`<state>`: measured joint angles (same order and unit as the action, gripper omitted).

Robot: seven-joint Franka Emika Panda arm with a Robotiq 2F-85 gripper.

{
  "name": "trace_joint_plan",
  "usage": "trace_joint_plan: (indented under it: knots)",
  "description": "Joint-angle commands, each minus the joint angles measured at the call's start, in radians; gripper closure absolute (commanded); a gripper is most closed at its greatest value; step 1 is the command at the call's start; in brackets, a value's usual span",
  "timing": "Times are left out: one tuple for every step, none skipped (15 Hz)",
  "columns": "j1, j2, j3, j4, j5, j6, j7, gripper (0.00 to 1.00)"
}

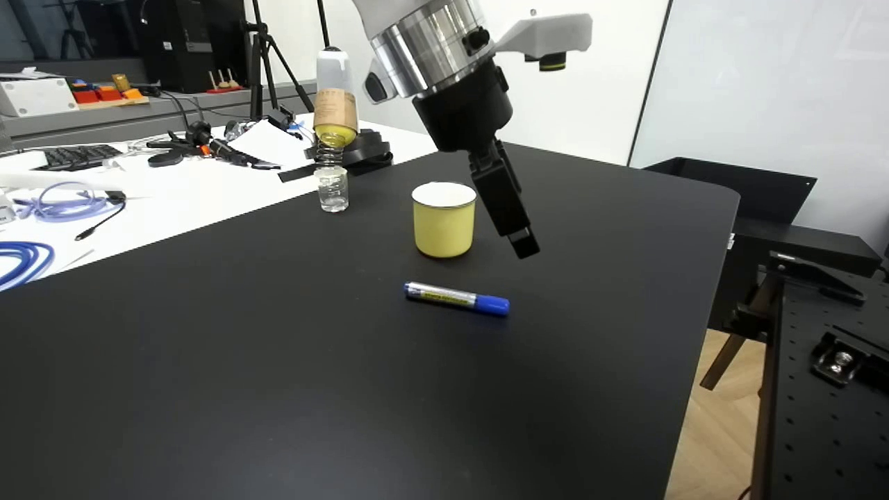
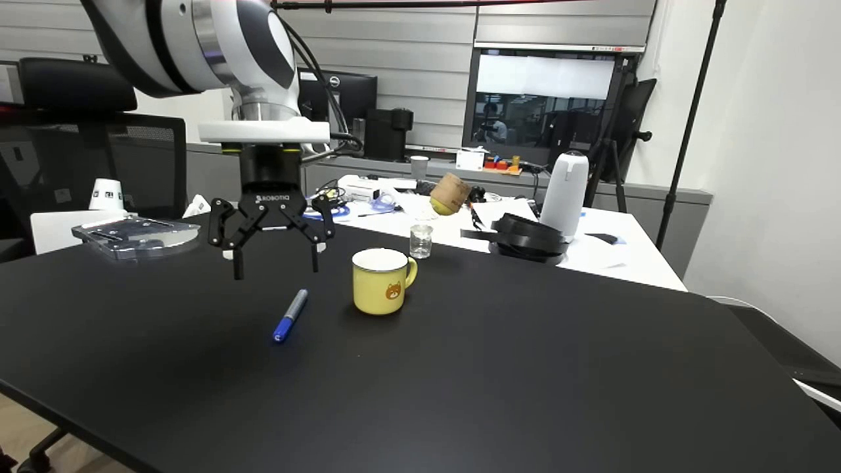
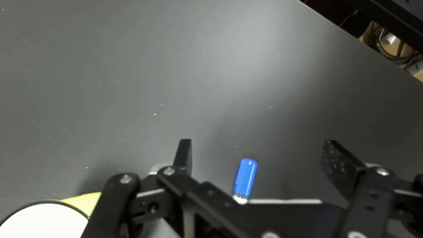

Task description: Put the marker in the mug, put it back on the table, and then put it in the mug again

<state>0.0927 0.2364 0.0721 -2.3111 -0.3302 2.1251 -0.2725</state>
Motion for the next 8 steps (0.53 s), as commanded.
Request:
trace_joint_plan:
  knots:
    - [-0.016, 0.056, 0.011, 0.038, 0.054, 0.036, -0.006, 0.00]
    - [-0.016, 0.065, 0.013, 0.038, 0.076, 0.067, 0.007, 0.00]
    - [-0.015, 0.071, 0.015, 0.032, 0.104, 0.109, 0.028, 0.00]
    - [-0.011, 0.077, 0.014, 0.026, 0.132, 0.151, 0.069, 0.00]
    - [-0.006, 0.075, 0.013, 0.012, 0.157, 0.198, 0.105, 0.00]
    - [0.003, 0.074, 0.006, 0.000, 0.153, 0.245, 0.144, 0.00]
    - [0.013, 0.074, -0.003, -0.007, 0.136, 0.284, 0.181, 0.00]
    - [-0.001, 0.082, 0.007, 0.009, 0.136, 0.233, 0.100, 0.00]
